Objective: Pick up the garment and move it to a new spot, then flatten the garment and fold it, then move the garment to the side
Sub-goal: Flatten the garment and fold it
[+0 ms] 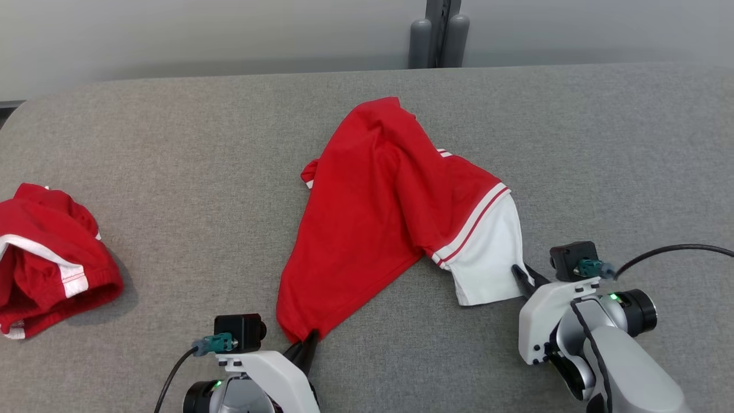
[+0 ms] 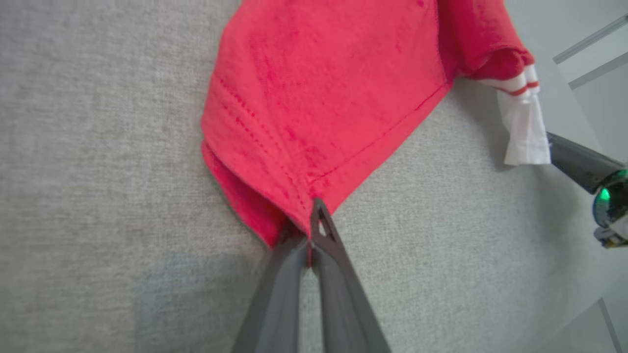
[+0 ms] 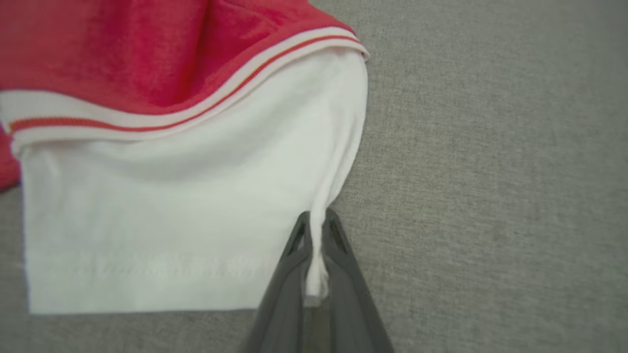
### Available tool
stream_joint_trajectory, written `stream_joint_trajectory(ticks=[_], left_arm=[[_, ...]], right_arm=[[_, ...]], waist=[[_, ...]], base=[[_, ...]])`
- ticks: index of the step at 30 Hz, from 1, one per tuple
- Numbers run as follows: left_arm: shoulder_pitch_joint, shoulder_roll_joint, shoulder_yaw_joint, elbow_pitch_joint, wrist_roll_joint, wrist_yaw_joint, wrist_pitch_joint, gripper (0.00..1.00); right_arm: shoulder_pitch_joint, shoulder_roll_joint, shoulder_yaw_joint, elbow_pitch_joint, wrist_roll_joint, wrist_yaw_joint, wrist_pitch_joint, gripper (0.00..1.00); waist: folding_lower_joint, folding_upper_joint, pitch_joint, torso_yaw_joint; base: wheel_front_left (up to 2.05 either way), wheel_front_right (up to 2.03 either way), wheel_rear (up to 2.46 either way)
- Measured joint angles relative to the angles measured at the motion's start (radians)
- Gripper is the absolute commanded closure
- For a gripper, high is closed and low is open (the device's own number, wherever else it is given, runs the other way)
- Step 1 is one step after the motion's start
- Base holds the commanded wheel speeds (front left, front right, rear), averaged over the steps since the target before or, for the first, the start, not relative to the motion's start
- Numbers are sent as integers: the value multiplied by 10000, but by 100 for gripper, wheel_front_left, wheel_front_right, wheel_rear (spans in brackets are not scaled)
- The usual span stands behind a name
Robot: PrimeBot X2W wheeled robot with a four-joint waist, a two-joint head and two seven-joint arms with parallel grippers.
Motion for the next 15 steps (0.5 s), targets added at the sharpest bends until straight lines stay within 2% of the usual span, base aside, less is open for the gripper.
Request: stream_joint_trajectory(ticks=[4, 7, 12, 13, 14, 15], left_arm=[[13, 63, 169, -332, -128, -52, -245, 100], [150, 226, 447, -1206, -416, -102, -307, 100], [563, 663, 1151, -3950, -1174, -205, -27, 100], [600, 779, 1325, -4640, -1327, -201, 82, 100], [600, 1055, 1703, -5977, -1557, -123, 324, 100], [547, 1206, 1862, -6583, -1605, -69, 487, 100]], right_arm=[[51, -165, 61, -293, 1003, 29, -226, 100], [118, -546, -52, -1337, 2205, 31, -387, 100], [741, -1557, -953, -4583, 4970, 29, -426, 100], [854, -1814, -1279, -5404, 5411, 29, -397, 100], [1000, -2224, -2050, -6947, 6303, 27, -238, 100], [1017, -2389, -2479, -7664, 6654, 27, -109, 100]], waist=[[-1, 0, -190, -82], [-1, 0, -361, -126], [-1, 0, -566, -267], [-1, 0, -580, -307], [-1, 0, -581, -394], [-1, 0, -562, -436]], base=[[0, 0, 0], [0, 0, 0], [0, 0, 0], [0, 0, 0], [0, 0, 0], [0, 0, 0]])
